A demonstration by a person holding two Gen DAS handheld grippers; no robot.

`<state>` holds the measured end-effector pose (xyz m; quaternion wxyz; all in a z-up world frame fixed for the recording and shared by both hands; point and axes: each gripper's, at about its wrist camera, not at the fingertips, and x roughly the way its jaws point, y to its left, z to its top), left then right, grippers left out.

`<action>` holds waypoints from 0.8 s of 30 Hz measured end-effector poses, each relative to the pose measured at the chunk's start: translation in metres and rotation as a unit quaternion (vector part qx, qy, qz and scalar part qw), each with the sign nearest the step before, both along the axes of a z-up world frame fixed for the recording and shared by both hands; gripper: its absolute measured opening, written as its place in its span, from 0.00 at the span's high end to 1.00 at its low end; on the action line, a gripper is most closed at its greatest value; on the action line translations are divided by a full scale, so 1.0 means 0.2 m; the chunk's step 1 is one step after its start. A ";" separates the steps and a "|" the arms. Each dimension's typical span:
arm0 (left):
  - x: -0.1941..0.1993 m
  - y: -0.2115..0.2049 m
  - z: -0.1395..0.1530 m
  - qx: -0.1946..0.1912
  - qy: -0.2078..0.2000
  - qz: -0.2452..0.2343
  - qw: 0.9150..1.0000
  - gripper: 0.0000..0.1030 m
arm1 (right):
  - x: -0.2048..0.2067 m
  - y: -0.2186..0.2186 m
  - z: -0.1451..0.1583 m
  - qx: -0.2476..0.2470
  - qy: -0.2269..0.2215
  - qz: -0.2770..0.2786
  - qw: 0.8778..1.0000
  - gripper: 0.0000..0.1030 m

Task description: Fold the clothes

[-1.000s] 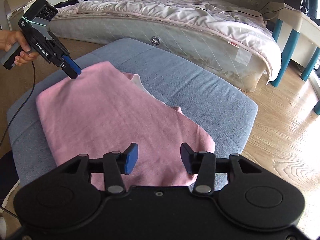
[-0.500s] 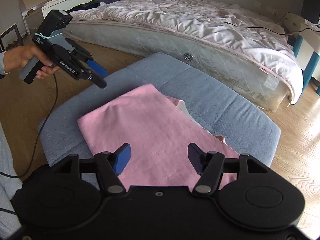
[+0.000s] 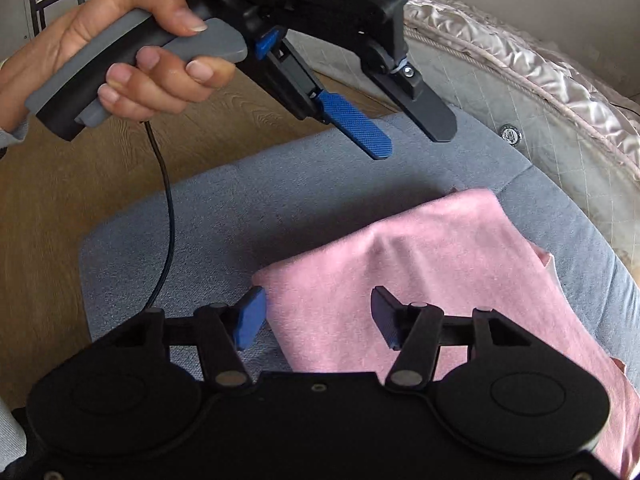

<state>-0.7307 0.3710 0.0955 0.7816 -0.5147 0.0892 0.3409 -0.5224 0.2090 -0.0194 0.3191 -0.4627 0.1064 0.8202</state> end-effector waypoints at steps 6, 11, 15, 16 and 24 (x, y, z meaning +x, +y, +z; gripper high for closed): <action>0.04 0.07 -0.07 -0.004 0.006 0.010 1.000 0.36 | -0.12 -0.03 -0.09 0.030 -0.047 0.018 0.998 0.41; 0.06 0.11 -0.12 -0.011 -0.013 0.024 1.000 0.36 | -0.15 -0.04 -0.15 0.072 -0.091 0.047 0.992 0.71; 0.05 0.11 -0.11 0.004 -0.026 0.034 0.999 0.35 | -0.10 0.05 -0.10 0.054 -0.076 0.035 0.995 0.93; 0.04 0.10 -0.10 0.009 -0.032 0.037 0.999 0.34 | -0.06 0.09 -0.05 0.037 -0.049 0.011 0.998 0.93; 0.13 0.07 -0.10 0.024 -0.052 0.017 0.998 0.31 | 0.46 0.23 0.35 0.015 0.106 -0.206 0.973 0.93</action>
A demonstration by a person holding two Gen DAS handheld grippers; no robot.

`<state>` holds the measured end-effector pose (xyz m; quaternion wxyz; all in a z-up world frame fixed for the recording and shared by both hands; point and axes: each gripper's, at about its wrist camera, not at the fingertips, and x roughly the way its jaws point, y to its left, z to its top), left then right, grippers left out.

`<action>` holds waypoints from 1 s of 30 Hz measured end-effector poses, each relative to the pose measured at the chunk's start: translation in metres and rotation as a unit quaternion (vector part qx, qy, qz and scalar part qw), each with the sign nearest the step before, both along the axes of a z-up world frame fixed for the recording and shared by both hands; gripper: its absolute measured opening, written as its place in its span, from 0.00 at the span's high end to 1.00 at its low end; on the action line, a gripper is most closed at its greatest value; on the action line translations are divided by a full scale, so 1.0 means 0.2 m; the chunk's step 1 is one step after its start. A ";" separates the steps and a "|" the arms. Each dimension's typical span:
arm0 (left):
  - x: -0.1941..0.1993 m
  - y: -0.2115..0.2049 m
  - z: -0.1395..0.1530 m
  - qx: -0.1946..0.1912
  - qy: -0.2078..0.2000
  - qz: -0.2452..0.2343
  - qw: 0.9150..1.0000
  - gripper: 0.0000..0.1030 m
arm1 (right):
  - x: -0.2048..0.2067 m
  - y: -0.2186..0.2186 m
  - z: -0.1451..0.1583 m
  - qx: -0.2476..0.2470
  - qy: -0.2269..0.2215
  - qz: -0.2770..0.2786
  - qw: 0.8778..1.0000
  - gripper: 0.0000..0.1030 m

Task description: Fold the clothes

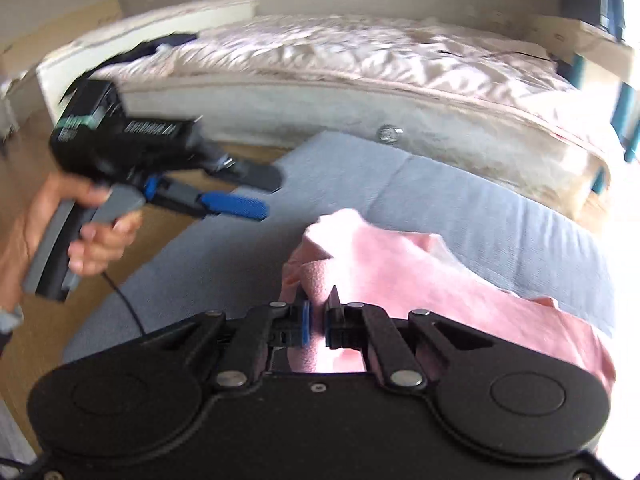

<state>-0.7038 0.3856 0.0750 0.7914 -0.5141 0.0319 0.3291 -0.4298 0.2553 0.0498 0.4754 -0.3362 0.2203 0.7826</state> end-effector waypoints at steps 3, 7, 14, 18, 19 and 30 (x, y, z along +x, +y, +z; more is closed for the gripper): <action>0.09 0.01 -0.03 -0.018 -0.007 -0.019 1.000 0.31 | 0.22 -0.02 0.07 -0.008 0.021 -0.085 0.996 0.93; 0.21 -0.01 -0.06 -0.030 -0.008 -0.059 0.998 0.31 | 0.51 -0.09 0.04 -0.052 0.080 -0.199 0.975 0.93; 0.31 -0.06 -0.09 -0.038 0.021 -0.090 0.995 0.30 | 0.71 -0.23 -0.06 -0.125 0.076 -0.276 0.950 0.81; 0.35 -0.07 -0.12 -0.050 0.019 -0.093 0.994 0.30 | 0.67 -0.21 0.03 -0.053 0.002 -0.270 0.961 0.63; 0.36 -0.07 -0.12 -0.052 0.019 -0.094 0.994 0.30 | 0.65 -0.19 0.05 -0.033 -0.007 -0.258 0.966 0.62; 0.46 -0.13 -0.11 -0.041 0.027 -0.113 0.992 0.27 | 0.66 0.17 -0.22 -0.080 0.120 -0.211 0.967 0.80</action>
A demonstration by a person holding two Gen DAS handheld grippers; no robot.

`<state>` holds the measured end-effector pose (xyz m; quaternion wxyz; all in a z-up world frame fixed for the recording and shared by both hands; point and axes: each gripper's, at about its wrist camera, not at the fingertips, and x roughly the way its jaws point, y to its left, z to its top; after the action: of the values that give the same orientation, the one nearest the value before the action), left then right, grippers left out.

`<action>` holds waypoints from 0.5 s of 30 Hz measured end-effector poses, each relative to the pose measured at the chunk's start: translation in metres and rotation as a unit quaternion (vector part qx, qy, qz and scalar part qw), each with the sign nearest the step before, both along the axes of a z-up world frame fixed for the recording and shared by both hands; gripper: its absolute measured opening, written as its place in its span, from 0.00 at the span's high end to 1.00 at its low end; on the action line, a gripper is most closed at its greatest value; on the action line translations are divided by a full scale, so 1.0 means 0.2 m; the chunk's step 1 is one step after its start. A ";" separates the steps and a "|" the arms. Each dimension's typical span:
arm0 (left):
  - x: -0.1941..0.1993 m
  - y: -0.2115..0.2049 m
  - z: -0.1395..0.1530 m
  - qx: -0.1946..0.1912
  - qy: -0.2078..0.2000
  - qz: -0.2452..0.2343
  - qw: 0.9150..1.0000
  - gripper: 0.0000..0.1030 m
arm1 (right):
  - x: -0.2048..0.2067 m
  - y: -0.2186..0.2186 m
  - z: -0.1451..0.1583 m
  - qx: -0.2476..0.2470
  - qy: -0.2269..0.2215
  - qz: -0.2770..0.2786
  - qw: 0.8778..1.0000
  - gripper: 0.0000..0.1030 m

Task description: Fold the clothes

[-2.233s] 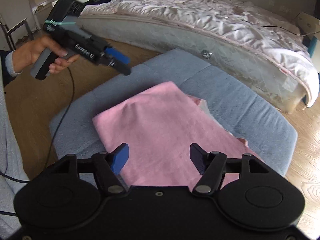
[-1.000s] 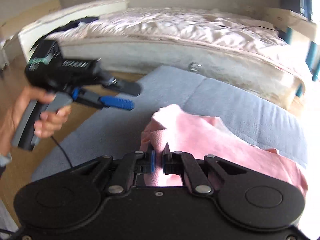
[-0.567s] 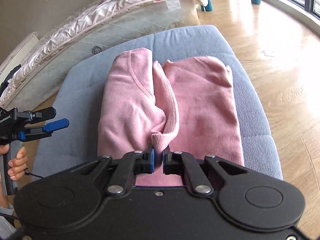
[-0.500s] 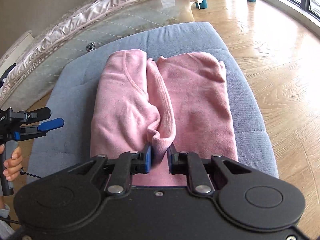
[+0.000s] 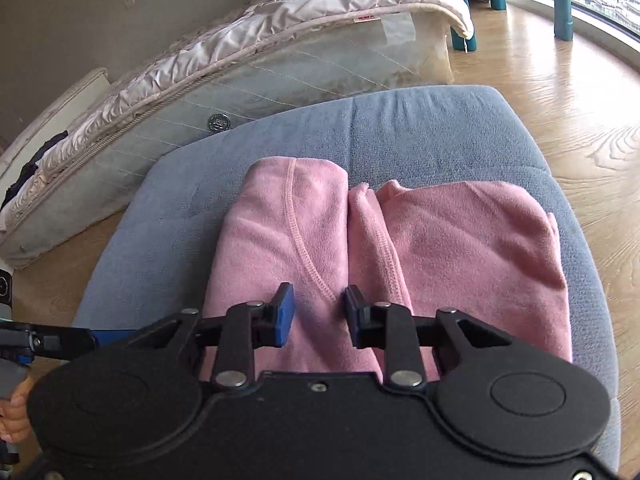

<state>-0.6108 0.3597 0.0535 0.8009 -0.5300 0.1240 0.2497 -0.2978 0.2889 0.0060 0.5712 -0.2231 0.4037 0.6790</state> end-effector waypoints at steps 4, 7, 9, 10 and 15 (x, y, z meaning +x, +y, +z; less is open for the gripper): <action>0.03 -0.02 -0.01 0.001 0.002 -0.011 1.000 0.27 | 0.00 -0.03 0.06 0.004 -0.001 0.005 1.000 0.90; 0.05 -0.03 -0.02 0.005 0.000 -0.020 1.000 0.26 | 0.02 -0.08 0.18 0.014 -0.021 0.000 1.000 0.91; 0.06 -0.03 -0.02 0.006 0.004 -0.023 1.000 0.26 | 0.02 -0.10 0.21 0.012 -0.043 0.002 0.999 0.91; 0.06 -0.03 -0.02 0.008 0.007 -0.025 1.000 0.26 | 0.01 -0.10 0.21 0.010 -0.055 0.007 0.998 0.90; 0.10 -0.07 -0.02 0.024 0.028 -0.038 0.999 0.25 | 0.02 -0.08 0.08 -0.018 -0.071 -0.008 0.997 0.81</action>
<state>-0.5909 0.3465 0.0504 0.8186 -0.4982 0.1601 0.2369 -0.2945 0.2729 0.0227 0.5993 -0.2777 0.3765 0.6496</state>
